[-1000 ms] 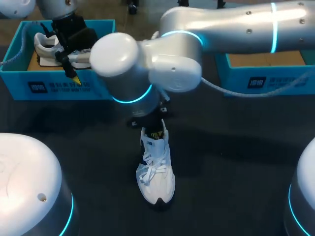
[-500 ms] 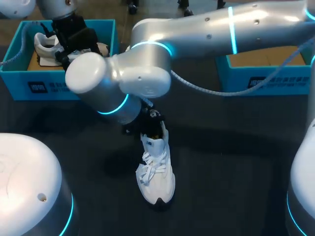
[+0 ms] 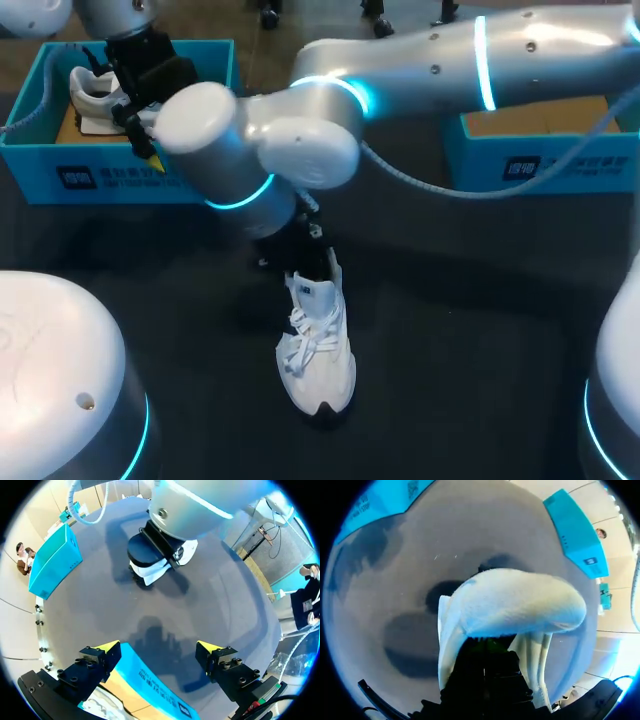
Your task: Take the shoe out of the shoebox, open the shoe tongue, remove and reinsert the insole, then place the shoe into the shoebox
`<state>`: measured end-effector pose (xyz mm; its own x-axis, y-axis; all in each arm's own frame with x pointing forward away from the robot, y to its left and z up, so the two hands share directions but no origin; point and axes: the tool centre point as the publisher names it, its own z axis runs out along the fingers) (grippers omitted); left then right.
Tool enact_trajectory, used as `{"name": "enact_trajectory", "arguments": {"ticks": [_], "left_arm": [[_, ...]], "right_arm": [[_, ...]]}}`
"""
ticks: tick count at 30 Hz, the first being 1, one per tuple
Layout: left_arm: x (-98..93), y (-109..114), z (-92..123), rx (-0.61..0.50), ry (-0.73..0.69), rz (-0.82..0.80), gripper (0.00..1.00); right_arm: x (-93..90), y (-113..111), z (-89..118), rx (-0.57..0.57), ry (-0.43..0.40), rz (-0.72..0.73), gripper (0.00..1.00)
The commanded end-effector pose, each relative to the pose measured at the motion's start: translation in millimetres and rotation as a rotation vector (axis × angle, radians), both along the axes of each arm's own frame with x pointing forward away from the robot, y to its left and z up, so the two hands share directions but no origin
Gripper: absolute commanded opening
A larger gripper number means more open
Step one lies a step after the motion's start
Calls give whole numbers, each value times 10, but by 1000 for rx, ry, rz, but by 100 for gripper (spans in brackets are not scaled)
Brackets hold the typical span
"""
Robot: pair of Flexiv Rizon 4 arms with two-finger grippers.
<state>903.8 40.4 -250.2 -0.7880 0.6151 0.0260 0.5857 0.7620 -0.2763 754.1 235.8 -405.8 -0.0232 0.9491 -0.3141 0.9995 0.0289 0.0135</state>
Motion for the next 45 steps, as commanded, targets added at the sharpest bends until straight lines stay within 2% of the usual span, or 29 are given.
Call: {"name": "enact_trajectory", "arguments": {"ticks": [1,11,15,21,29,34,36,45], "left_arm": [[-1,4,5,3,-1,-1,100],[-1,4,5,3,-1,-1,100],[-1,4,5,3,-1,-1,100],[-1,4,5,3,-1,-1,100],[-1,4,5,3,-1,-1,100],[-1,4,5,3,-1,-1,100],[-1,4,5,3,-1,-1,100],[-1,4,5,3,-1,-1,100]], "right_arm": [[-132,-113,-114,271,22,3,0],[-334,-62,-149,426,52,15,0],[-391,-20,-147,441,69,12,0],[-388,-7,100,364,14,11,0],[-207,36,348,197,-65,15,0],[-103,69,394,79,-85,12,0],[-87,67,402,9,-132,-14,0],[-87,67,402,9,-132,-14,0]]}}
